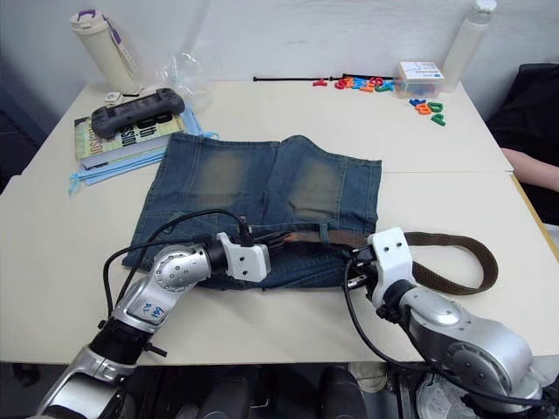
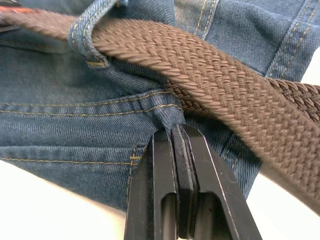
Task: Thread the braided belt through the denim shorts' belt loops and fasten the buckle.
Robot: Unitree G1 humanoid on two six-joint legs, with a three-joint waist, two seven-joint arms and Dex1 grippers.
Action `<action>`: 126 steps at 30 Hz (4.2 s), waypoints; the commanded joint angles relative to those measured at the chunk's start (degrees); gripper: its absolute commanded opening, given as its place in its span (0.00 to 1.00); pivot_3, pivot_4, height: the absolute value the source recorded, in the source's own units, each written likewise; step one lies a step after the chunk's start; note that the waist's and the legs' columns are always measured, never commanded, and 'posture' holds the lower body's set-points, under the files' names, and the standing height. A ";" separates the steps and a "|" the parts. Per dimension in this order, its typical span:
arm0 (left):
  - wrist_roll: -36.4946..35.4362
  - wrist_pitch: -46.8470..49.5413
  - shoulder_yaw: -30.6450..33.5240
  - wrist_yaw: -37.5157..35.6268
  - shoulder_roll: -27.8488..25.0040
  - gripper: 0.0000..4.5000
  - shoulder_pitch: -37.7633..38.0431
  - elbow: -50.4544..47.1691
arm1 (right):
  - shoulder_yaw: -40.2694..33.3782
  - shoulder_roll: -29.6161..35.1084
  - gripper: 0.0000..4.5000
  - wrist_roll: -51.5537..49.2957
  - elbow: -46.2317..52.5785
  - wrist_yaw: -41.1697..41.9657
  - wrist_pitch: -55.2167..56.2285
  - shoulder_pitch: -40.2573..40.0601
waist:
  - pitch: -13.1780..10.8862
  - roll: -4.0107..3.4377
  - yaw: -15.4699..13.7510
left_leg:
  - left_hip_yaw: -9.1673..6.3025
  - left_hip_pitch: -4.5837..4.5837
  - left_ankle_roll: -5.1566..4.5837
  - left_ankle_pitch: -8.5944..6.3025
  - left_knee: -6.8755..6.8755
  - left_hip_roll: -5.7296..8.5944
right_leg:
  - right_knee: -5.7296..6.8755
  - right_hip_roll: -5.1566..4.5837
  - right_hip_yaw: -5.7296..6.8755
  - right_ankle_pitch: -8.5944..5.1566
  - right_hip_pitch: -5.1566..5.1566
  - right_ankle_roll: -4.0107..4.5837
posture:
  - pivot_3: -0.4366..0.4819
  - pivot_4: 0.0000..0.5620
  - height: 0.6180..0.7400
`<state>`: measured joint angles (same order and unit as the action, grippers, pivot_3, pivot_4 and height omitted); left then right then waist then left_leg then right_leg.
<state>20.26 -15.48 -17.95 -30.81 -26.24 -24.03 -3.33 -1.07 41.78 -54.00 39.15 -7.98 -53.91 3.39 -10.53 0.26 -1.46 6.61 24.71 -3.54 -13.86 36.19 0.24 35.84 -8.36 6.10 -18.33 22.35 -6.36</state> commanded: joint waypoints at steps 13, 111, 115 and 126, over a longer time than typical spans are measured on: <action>7.87 -0.72 3.12 6.14 -4.27 0.00 1.13 -2.62 | -13.40 3.18 0.01 9.60 -7.35 8.17 -1.07 0.41 | -0.01 0.01 -0.06 | 0.01 0.11 -0.05 0.02 0.07 0.03 | 0.02 0.00 0.12 0.03 0.04 -0.06 | 0.48 0.27 0.82; -35.75 28.24 12.18 -14.01 0.67 0.73 6.72 -19.49 | -8.86 -29.80 0.00 -51.51 -15.76 -23.95 24.62 9.36 | 0.14 0.22 2.22 | 0.01 0.26 -0.08 0.11 0.38 0.02 | 0.60 0.02 -0.09 0.09 0.19 -0.15 | 0.48 0.27 0.82; -46.90 38.75 18.79 -18.16 -5.08 0.73 11.00 -21.18 | -11.21 -25.81 0.00 -54.20 -16.25 -22.33 22.96 9.87 | 0.14 0.21 2.91 | -0.02 0.19 -0.06 0.13 0.50 0.01 | 0.62 0.02 -0.10 0.07 0.14 -0.12 | 0.48 0.27 0.82; -55.99 47.33 23.76 -16.40 -6.73 0.73 13.24 -21.03 | -11.95 -20.77 0.00 -48.64 -21.18 -14.76 19.54 9.60 | 0.13 0.19 2.90 | -0.06 0.20 -0.10 0.05 0.78 0.02 | 0.62 -0.01 -0.11 0.06 0.09 -0.10 | 0.48 0.27 0.82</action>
<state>-34.08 31.70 4.61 -48.03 -33.21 -10.59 -22.37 -12.83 20.42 -104.32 17.35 -25.20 -33.79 12.85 -10.40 0.45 1.44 6.55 24.91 -3.65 -13.81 36.97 0.26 36.46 -8.37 5.99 -18.27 22.45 -6.46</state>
